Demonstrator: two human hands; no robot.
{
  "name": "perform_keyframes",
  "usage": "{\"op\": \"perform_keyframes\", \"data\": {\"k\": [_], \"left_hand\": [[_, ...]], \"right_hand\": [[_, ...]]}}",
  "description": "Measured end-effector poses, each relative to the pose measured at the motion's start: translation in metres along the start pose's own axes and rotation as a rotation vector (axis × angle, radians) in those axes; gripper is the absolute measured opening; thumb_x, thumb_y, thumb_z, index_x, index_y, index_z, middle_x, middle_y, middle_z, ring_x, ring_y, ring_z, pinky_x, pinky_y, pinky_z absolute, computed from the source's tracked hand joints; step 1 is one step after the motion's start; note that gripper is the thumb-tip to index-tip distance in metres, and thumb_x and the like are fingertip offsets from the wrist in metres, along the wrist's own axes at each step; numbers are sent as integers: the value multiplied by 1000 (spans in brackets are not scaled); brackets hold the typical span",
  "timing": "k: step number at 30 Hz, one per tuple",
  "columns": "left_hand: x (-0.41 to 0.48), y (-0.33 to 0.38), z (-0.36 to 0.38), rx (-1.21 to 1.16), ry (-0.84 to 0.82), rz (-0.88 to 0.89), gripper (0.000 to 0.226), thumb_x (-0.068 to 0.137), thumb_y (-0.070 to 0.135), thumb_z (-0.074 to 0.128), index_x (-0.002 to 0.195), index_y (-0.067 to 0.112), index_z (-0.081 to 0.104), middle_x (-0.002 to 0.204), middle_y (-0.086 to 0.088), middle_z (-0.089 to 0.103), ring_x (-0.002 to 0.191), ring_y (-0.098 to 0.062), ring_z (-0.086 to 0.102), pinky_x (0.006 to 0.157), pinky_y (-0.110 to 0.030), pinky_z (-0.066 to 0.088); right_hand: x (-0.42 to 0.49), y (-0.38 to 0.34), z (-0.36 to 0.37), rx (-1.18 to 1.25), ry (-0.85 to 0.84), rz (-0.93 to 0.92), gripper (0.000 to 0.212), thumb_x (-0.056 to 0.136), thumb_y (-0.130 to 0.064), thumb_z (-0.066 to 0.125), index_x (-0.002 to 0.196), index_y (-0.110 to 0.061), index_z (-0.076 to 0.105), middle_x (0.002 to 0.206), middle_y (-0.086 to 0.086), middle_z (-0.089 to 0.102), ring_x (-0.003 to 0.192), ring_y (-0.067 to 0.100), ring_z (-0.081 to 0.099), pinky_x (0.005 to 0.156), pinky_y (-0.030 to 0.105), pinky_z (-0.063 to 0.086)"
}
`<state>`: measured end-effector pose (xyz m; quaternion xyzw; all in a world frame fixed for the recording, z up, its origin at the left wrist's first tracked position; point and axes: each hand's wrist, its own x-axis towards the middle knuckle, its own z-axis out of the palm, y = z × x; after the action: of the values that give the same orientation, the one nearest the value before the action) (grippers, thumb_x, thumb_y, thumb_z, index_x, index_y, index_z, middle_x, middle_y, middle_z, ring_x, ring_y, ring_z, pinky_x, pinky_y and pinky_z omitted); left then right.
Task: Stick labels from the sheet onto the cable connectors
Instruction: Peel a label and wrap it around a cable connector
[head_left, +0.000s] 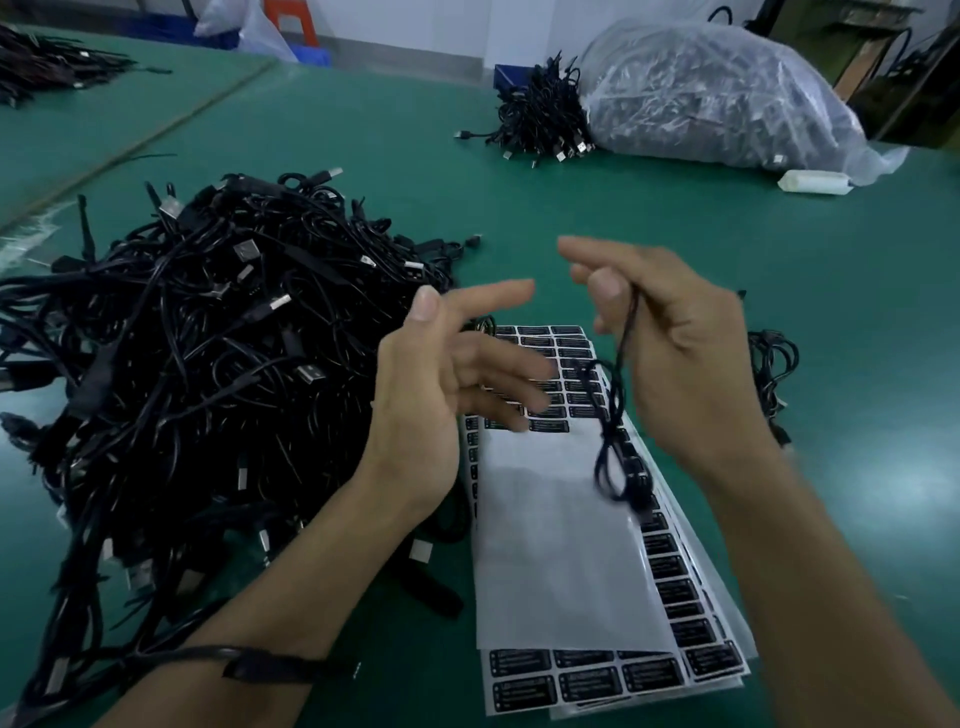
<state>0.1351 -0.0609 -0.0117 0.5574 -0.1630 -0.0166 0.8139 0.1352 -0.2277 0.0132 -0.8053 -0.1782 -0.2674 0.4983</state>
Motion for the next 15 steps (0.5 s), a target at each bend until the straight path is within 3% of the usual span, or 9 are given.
{"op": "perform_keyframes", "data": {"k": [3, 5, 8, 10, 12, 15], "left_hand": [[-2, -2, 3, 154, -59, 0, 39, 87, 52, 52, 101, 20, 68, 77, -11, 73, 62, -22, 70, 47, -30, 55], [-3, -7, 4, 265, -89, -16, 36, 80, 52, 62, 94, 19, 64, 76, -6, 72, 65, -19, 68, 49, -30, 55], [-3, -13, 3, 428, -144, -41, 35, 74, 55, 68, 85, 22, 66, 70, -8, 71, 61, -30, 63, 55, -37, 50], [-2, -13, 2, 470, -197, -14, 32, 82, 49, 70, 81, 17, 70, 66, -8, 69, 57, -22, 61, 58, -34, 48], [-2, -12, 2, 429, -225, 4, 26, 89, 33, 66, 80, 9, 72, 58, -4, 61, 54, -14, 53, 55, -30, 44], [-1, -8, 3, 381, -194, -7, 20, 88, 20, 60, 71, 14, 69, 52, 9, 55, 48, -5, 46, 50, -17, 37]], "right_hand": [[-12, 18, 6, -85, -19, 9, 39, 99, 0, 55, 126, -28, 61, 99, 2, 68, 80, 1, 61, 80, 26, 53], [-20, 23, 13, -108, -25, -3, 46, 95, 7, 56, 127, -27, 60, 100, -5, 69, 90, -2, 64, 85, 19, 52], [-26, 23, 21, -80, 43, -43, 37, 96, -6, 61, 128, -24, 59, 104, -16, 66, 96, -8, 64, 86, 11, 49], [-26, 23, 22, -53, 85, -32, 38, 95, -11, 63, 130, -25, 59, 109, -13, 68, 101, -5, 65, 90, 18, 52], [-27, 24, 21, 15, 92, 59, 48, 91, -4, 61, 131, -31, 58, 118, -5, 69, 111, 4, 66, 98, 30, 53], [-31, 24, 17, 175, 105, 179, 53, 87, 5, 54, 128, -28, 60, 116, -7, 72, 113, 11, 67, 101, 36, 53]]}}
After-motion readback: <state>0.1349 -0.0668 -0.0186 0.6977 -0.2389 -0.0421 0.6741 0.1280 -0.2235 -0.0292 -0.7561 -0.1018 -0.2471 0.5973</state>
